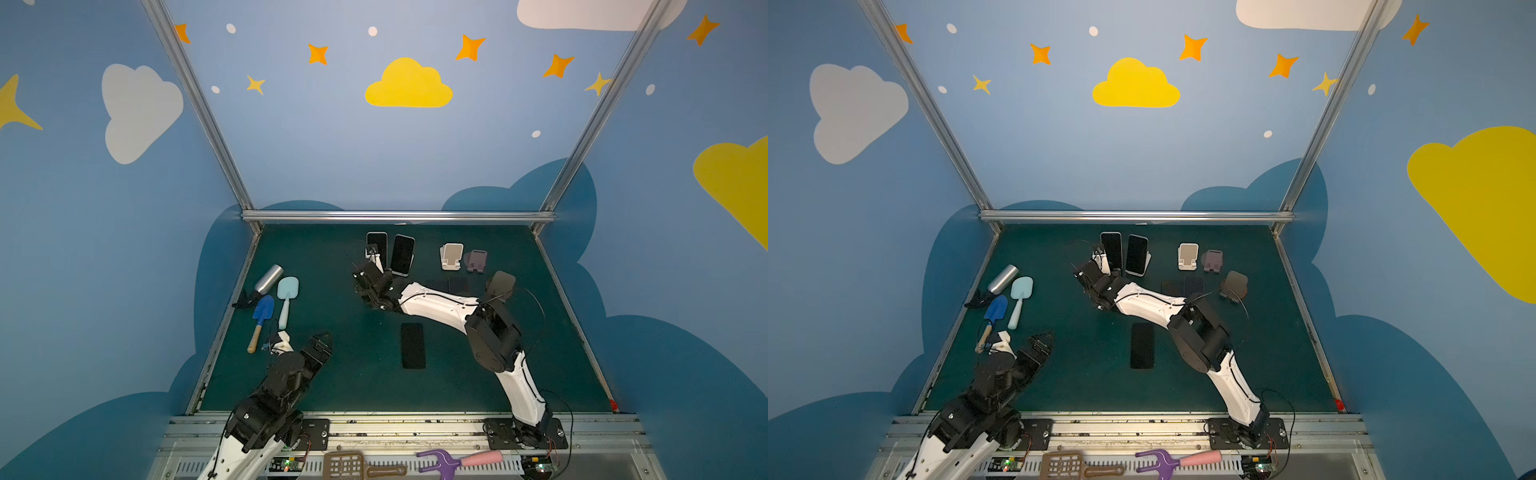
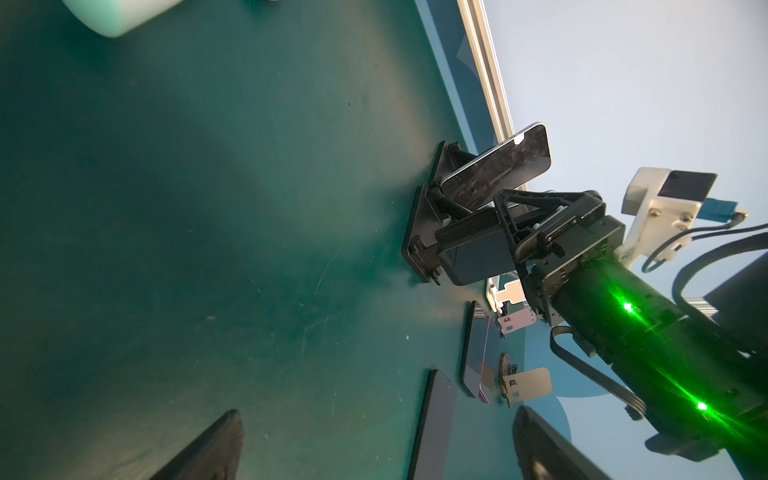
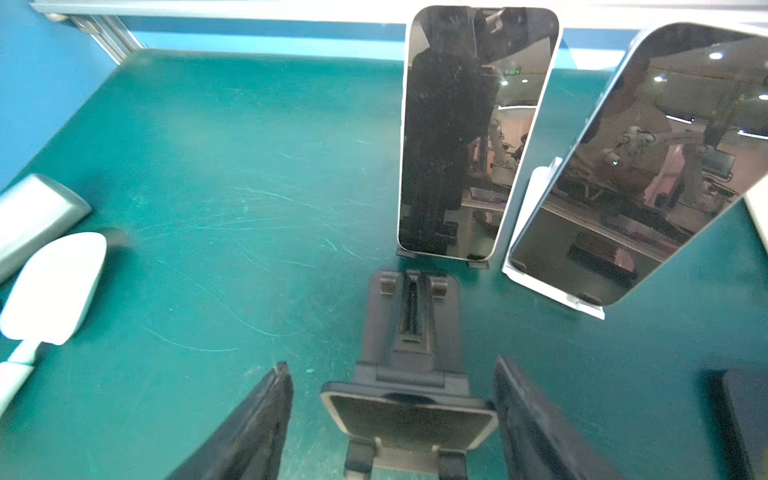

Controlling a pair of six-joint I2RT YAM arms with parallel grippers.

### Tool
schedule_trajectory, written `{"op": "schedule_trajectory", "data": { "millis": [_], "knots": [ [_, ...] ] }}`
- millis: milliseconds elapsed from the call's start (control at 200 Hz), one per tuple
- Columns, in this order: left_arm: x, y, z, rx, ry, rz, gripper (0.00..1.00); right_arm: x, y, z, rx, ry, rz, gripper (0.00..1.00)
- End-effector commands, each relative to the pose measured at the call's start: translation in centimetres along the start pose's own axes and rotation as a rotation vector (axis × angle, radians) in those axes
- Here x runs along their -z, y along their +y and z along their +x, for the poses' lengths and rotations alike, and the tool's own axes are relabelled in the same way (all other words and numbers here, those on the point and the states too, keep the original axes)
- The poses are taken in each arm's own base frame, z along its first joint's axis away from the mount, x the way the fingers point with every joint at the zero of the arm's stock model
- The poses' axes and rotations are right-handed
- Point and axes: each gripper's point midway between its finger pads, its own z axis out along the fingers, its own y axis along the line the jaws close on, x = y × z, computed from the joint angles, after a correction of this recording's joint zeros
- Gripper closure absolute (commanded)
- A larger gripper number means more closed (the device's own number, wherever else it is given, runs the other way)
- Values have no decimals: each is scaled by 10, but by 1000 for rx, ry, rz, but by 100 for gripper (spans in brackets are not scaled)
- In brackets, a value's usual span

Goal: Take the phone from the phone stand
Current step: 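Lift the black folding stand off the table with the right gripper, then carry the black folding stand toward the near edge beside the dark phone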

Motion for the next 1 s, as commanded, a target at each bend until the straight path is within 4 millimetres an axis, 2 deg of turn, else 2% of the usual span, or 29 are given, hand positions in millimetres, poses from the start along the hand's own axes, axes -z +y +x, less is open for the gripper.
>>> {"op": "schedule_trajectory", "data": {
  "millis": [0,370,711,996],
  "knots": [
    [6,-14,-8,-18,-22,33,0,26,6,-32,-41,-71,-45,39],
    [3,-19,-10,-36,-26,28,0,44,1,-33,-27,-80,-63,40],
    [4,-21,-11,-41,-27,30,0,51,-2,-25,-19,-69,-64,40],
    [6,-24,-13,-46,-32,34,0,70,-9,-17,-10,-57,-73,41]
  ]
}}
